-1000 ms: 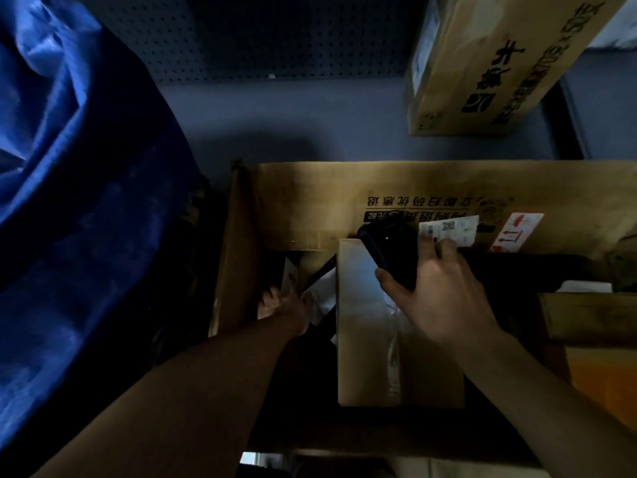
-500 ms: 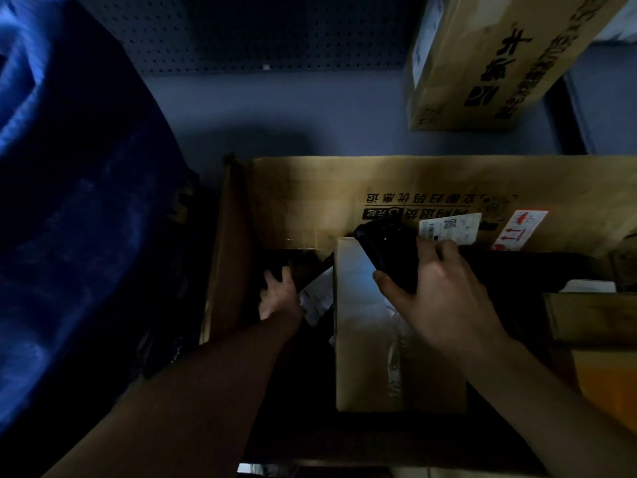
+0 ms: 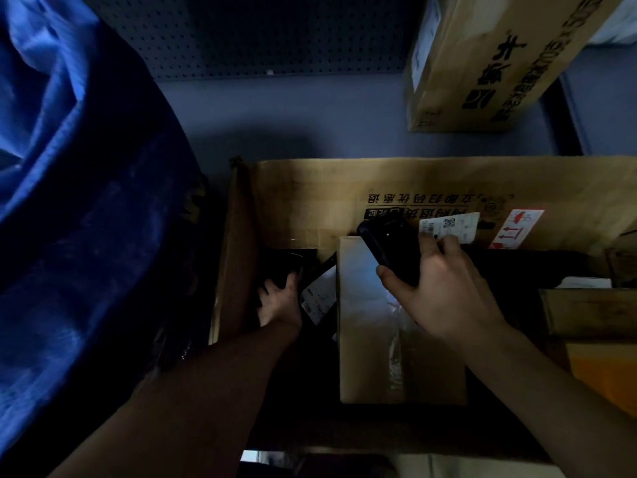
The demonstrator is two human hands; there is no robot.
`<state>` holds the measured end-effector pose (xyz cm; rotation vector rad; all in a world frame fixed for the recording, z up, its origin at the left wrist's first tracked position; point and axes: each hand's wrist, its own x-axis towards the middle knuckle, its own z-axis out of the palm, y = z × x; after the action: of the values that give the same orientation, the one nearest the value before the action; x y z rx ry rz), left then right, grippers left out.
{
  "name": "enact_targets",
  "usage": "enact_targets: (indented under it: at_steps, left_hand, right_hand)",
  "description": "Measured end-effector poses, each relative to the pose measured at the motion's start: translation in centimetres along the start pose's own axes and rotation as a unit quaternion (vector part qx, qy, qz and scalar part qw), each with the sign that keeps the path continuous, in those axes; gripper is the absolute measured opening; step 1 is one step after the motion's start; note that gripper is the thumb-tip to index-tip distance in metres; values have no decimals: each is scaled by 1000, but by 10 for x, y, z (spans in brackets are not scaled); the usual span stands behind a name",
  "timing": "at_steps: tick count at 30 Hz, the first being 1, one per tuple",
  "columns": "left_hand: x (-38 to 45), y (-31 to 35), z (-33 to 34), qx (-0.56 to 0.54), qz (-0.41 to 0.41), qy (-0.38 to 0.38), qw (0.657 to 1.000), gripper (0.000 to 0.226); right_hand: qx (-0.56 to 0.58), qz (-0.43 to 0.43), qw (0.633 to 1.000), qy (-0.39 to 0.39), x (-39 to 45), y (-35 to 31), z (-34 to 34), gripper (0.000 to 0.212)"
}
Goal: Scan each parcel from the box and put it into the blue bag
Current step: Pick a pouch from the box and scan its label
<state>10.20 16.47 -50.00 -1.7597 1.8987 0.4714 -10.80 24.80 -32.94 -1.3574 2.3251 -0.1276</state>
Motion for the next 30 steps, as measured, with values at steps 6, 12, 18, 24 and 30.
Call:
enact_targets:
  at_steps: [6, 12, 18, 24, 30]
  left_hand:
    - [-28, -3, -15, -13, -28, 20, 999, 66]
    - [-57, -6, -51, -57, -30, 20, 998, 80]
    - [-81, -4, -95, -85, -13, 79, 993, 91]
    - [-106, 6, -137, -163, 25, 105, 981, 95]
    - [-121, 24, -152, -283, 99, 86, 950, 78]
  right_hand:
    - [7, 9, 1000, 4, -10, -3, -13, 87]
    - [3, 10, 1000, 16, -28, -4, -31, 87]
    - [-1, 23, 999, 49, -45, 1, -57, 79]
    - [-5, 37, 996, 77, -56, 10, -80, 75]
    - [-5, 56, 995, 83, -66, 24, -96, 76]
